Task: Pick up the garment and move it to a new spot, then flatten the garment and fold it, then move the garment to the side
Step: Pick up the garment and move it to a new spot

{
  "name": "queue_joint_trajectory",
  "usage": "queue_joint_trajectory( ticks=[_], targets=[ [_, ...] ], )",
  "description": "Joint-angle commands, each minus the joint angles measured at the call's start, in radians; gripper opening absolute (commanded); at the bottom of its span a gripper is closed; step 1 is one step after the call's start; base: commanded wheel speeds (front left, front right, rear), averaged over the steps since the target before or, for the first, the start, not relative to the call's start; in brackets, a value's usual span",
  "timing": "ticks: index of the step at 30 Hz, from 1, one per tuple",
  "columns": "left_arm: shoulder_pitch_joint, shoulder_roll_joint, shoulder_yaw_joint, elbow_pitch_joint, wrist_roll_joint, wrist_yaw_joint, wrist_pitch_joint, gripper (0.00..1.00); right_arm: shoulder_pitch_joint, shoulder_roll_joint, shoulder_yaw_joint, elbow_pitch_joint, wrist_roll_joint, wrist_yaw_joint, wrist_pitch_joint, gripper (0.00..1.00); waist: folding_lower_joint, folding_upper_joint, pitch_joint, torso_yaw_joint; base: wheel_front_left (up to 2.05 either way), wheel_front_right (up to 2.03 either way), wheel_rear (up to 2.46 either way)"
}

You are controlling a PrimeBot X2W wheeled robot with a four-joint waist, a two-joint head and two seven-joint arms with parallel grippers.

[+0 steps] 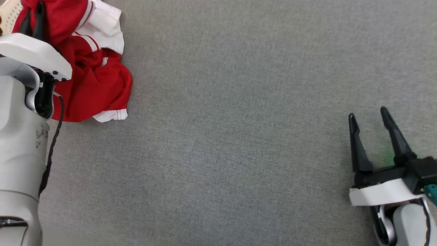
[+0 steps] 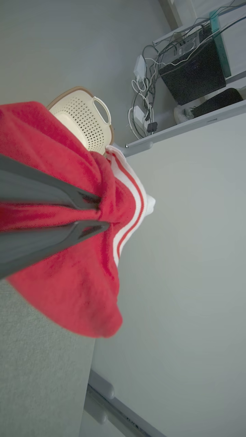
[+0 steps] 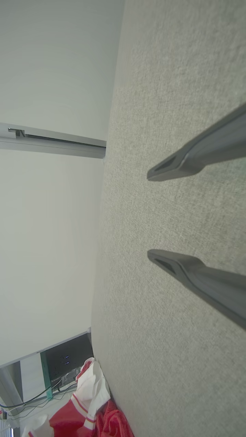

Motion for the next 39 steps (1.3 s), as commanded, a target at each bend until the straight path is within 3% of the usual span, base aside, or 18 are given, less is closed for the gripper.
queue_joint_trajectory(
  ticks=[1,8,15,24,31,35,39],
  targets=[
    [0.009,0.015,-0.010,-0.014,-0.006,0.001,-0.011,0.00,0.021,0.006,0.000,0.009,0.004,-0.002,0.002,1.00,0.0000,0.0000,-0.060,-0.027,0.00,0.00,0.00],
    [0.056,0.080,-0.198,-0.268,-0.122,0.001,-0.056,0.00,0.073,0.065,0.001,0.022,0.014,-0.002,0.001,1.00,0.0000,0.0000,-0.203,-0.105,0.00,0.00,0.00],
    [0.090,0.133,-0.311,-0.577,-0.237,0.001,0.001,0.00,0.063,0.096,0.024,0.014,0.032,-0.002,0.001,1.00,0.0000,0.0000,-0.262,-0.274,0.00,0.00,0.00],
    [0.058,0.082,-0.371,-0.833,-0.267,0.016,0.093,0.00,0.010,0.101,0.053,-0.015,0.109,-0.002,0.001,1.00,0.0000,0.0000,-0.211,-0.527,0.00,0.00,0.00],
    [0.092,0.041,-0.521,-0.810,-0.180,0.008,0.087,0.00,-0.018,0.102,0.064,-0.023,0.160,-0.002,0.001,1.00,0.0000,0.0000,-0.150,-0.635,0.00,0.00,0.00],
    [0.187,0.035,-0.646,-0.707,-0.094,0.004,0.018,0.00,-0.008,0.102,0.067,-0.020,0.167,-0.002,0.001,1.00,0.0000,0.0000,-0.137,-0.635,0.00,0.00,0.00],
    [0.260,-0.004,-0.745,-0.516,-0.088,0.001,-0.038,0.00,0.001,0.102,0.087,-0.010,0.152,-0.002,0.001,1.00,0.0000,0.0000,-0.127,-0.608,0.00,0.00,0.00]
  ],
)
